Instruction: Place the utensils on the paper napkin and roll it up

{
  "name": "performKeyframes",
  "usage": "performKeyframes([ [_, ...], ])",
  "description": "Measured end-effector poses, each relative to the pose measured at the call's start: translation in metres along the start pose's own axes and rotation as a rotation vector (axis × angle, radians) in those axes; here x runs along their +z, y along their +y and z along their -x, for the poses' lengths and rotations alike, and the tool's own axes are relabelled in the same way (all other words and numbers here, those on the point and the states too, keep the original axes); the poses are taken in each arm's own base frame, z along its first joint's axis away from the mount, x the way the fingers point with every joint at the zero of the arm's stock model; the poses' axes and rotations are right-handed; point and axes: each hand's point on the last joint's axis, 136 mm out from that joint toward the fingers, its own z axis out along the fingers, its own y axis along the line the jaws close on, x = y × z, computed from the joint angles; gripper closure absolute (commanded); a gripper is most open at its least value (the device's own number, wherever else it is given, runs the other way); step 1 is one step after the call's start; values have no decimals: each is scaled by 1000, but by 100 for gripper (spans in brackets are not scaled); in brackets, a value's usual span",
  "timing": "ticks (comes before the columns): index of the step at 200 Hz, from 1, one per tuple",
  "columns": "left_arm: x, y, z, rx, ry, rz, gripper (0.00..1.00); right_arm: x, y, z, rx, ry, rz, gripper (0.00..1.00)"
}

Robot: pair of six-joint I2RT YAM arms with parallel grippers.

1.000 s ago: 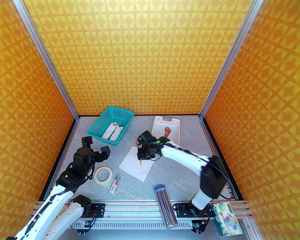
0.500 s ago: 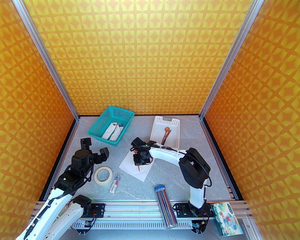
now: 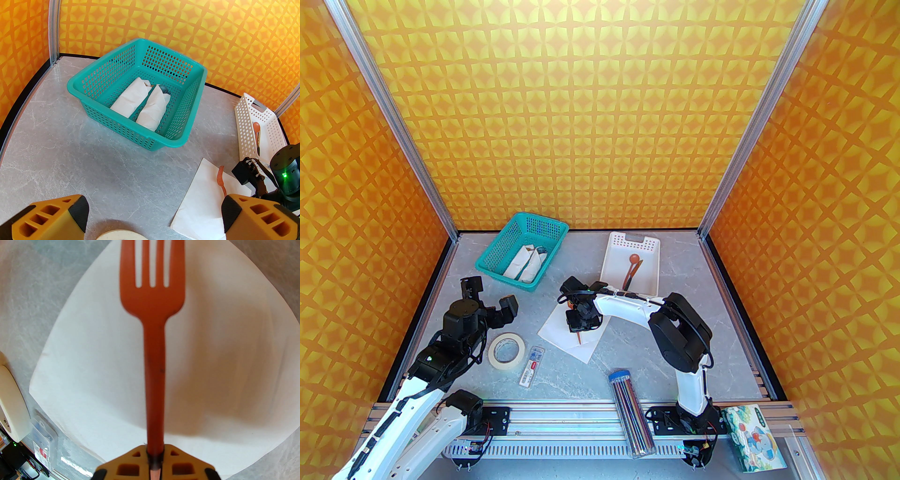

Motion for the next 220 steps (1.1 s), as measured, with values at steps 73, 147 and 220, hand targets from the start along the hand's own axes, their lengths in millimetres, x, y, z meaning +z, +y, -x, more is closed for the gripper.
performKeyframes([
  [73,0,0,0,0,0,0,1,3,-1,1,-3,1,-9,89],
  [147,0,0,0,-1,0,1,1,11,-1,4,-15,8,-27,88],
  [220,0,2,1,-3,-1,5,1,16,-1,6,-21,13,-33,86],
])
